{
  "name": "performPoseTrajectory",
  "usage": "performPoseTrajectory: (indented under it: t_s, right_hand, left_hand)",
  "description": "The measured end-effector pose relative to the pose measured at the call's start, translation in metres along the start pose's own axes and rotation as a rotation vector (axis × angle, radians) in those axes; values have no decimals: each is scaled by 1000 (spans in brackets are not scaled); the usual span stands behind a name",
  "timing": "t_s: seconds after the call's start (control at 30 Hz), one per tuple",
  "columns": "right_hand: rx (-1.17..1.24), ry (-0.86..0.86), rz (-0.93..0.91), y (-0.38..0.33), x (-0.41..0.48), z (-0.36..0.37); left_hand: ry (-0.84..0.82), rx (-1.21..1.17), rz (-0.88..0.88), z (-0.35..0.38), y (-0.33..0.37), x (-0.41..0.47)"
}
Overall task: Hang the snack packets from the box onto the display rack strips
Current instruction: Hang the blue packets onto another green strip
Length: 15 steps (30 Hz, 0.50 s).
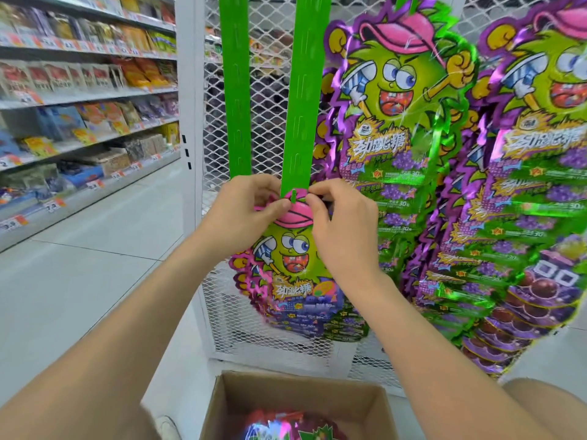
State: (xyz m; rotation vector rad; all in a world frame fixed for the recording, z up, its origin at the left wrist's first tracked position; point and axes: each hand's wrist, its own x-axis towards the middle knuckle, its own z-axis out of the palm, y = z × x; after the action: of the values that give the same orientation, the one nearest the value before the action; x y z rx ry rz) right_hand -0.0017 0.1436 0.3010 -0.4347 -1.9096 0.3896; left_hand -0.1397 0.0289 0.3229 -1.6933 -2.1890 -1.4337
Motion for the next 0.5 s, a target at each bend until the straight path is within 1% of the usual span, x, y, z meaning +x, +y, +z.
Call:
performPoseTrajectory:
  t_s: [0.07, 0.13, 0.23, 0.27, 0.3, 0.37, 0.4, 0.43, 0.47, 0.5]
  right_hand:
    - [-21, -49, 12, 4, -2, 1]
    - [-65, -35, -8, 6, -5, 0]
    - [-123, 38, -147, 7, -20, -5]
    - [-101, 28, -195, 7, -30, -6]
    - [-60, -16, -221, 8, -43, -5]
    - [12, -204, -197, 17, -77, -2]
    - [24, -346, -129, 24, -95, 2]
    - [16, -518, -15, 33, -112, 6]
    - [2, -695, 110, 45, -132, 13]
    - [-25, -850, 215, 59, -153, 21]
  left_hand:
    - [15, 71, -3, 3, -2, 1]
    - [33, 167, 21, 7, -2, -2]
    - [41, 325, 91, 17, -10, -13]
    - [43, 380, 117, 21, -15, -18]
    - [63, 431, 137, 26, -21, -25]
    - [165, 536, 182, 36, -34, -43]
    - [229, 596, 205, 42, -40, -54]
    - [278, 646, 224, 48, -47, -65]
    - [283, 670, 238, 56, -55, -77]
    - [220, 651, 250, 64, -62, -87]
